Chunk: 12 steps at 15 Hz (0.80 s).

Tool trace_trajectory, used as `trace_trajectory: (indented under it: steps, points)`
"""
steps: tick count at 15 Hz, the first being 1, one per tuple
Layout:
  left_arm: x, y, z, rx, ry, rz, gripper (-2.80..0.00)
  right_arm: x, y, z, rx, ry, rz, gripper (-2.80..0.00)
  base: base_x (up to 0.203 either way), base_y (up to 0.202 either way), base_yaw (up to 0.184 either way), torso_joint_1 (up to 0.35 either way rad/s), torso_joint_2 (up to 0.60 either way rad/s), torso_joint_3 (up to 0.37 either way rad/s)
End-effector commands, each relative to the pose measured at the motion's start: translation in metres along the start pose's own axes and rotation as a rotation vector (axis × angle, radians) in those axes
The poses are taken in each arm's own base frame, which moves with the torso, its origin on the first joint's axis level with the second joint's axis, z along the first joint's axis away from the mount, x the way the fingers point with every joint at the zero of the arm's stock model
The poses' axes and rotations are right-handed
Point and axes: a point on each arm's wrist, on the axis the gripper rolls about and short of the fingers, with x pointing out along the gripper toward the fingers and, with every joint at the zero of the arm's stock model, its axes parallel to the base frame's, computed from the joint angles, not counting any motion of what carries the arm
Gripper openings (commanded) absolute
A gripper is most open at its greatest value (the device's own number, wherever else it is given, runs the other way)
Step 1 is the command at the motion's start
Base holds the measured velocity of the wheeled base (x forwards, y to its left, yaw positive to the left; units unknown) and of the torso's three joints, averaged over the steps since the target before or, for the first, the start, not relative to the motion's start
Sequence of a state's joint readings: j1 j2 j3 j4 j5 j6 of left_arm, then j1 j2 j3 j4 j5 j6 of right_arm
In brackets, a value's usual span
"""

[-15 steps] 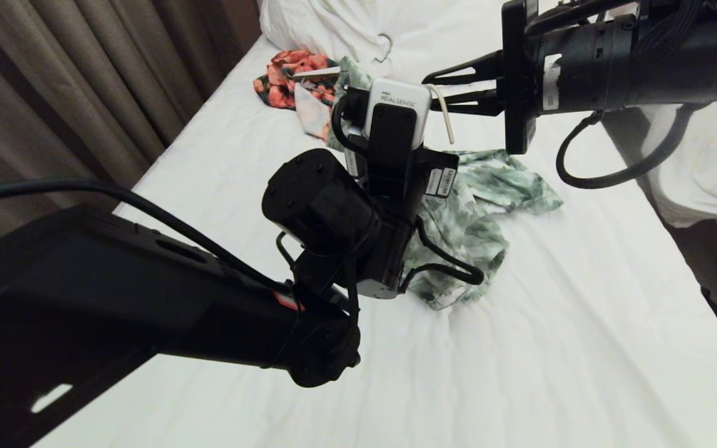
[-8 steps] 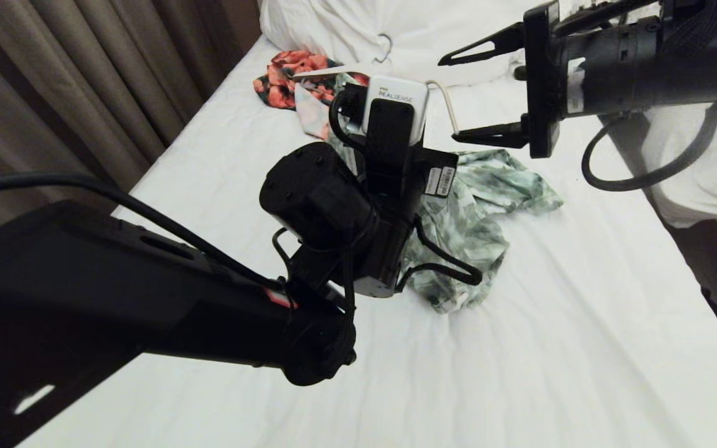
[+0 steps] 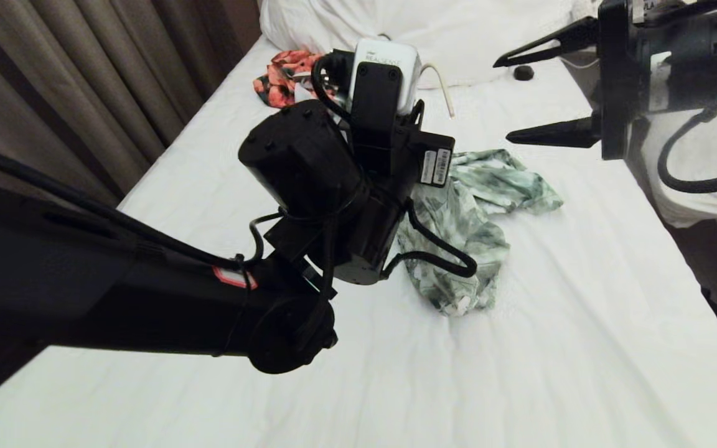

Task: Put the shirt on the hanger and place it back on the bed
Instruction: Take the clothes hanger out of the clothes

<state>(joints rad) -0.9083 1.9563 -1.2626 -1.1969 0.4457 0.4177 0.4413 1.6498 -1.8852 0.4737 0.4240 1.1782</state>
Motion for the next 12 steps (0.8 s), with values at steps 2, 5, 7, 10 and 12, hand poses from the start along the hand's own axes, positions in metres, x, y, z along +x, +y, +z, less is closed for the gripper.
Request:
trace_trajectory:
  steps: [2,5,7,10,12]
  points:
    - [-0.003,0.019,0.034,-0.020,-0.003,0.009,-2.80,-0.019,-0.003,-0.006,-0.144,-0.071,-0.044,-2.80,0.000,0.000,0.000,0.000,0.00,0.000]
    - [-0.009,0.030,0.054,-0.052,0.083,-0.056,-2.80,-0.027,-0.007,-0.012,-0.287,-0.087,-0.119,-2.80,0.000,0.000,0.000,0.000,0.00,0.000]
    - [-0.013,0.038,0.069,-0.079,0.145,-0.094,-2.80,-0.037,-0.007,-0.020,-0.390,-0.053,-0.149,-2.80,0.000,0.000,0.000,0.000,0.00,0.000]
    - [-0.017,0.052,0.095,-0.109,0.198,-0.116,-2.80,-0.042,-0.008,-0.033,-0.562,-0.006,-0.187,-2.80,0.000,0.000,0.000,0.000,0.00,0.000]
    - [-0.018,0.063,0.113,-0.118,0.211,-0.114,-2.80,-0.048,-0.005,-0.035,-0.607,-0.025,-0.191,-2.80,0.000,0.000,0.000,0.000,0.00,0.000]
